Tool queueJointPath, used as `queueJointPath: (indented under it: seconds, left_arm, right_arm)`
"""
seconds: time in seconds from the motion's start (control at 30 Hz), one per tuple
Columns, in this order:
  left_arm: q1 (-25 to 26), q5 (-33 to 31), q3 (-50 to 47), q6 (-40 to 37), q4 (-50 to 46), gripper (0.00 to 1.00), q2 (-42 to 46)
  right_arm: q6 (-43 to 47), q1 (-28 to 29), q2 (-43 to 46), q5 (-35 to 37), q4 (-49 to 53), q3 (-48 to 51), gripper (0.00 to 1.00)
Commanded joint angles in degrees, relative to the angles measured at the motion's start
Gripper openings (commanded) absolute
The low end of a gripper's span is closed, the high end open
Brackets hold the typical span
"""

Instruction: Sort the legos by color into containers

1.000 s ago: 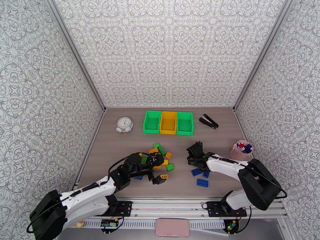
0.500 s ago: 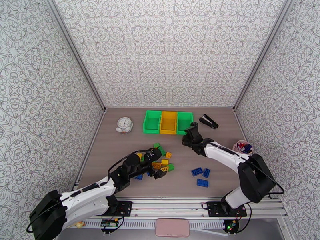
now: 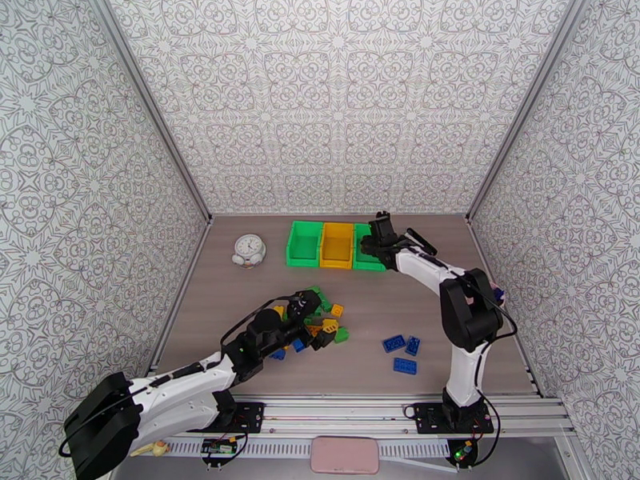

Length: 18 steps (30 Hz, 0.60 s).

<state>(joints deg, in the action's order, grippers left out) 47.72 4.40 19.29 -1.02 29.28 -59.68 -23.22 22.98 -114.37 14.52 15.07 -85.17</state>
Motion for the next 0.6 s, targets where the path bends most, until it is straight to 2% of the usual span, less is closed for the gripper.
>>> queueJointPath:
  seconds: [0.0,0.07,0.2,0.3,0.43,0.57]
  left_arm:
    - [-0.30,-1.79,-0.68,1.40,0.69,0.99,1.17]
    - [-0.31,-3.19,-0.74,1.33,0.51,1.00,1.66]
    - [-0.52,-8.89,1.06,3.07,-4.32,1.00,3.95]
    - [-1.42,-12.70,4.26,5.86,-11.74,1.00,5.05]
    - [-3.00,-15.82,7.81,9.60,-20.24,1.00,4.73]
    - [-5.90,-22.56,12.92,22.23,-32.94,1.00,2.28]
  right_arm:
    - [2.24,-0.53,-3.07,-1.23,2.69,-4.68,0.52]
    - [3.03,-0.57,-3.84,-1.55,3.32,-5.85,0.55]
    - [5.30,-0.58,-1.00,-3.05,1.32,-3.25,0.74]
    - [7.31,-0.61,3.92,-4.04,-2.82,2.42,0.83]
    - [10.14,-0.61,11.39,-8.34,-10.37,12.28,0.89]
    - [16.52,-0.49,18.10,-18.70,-17.31,21.65,0.97]
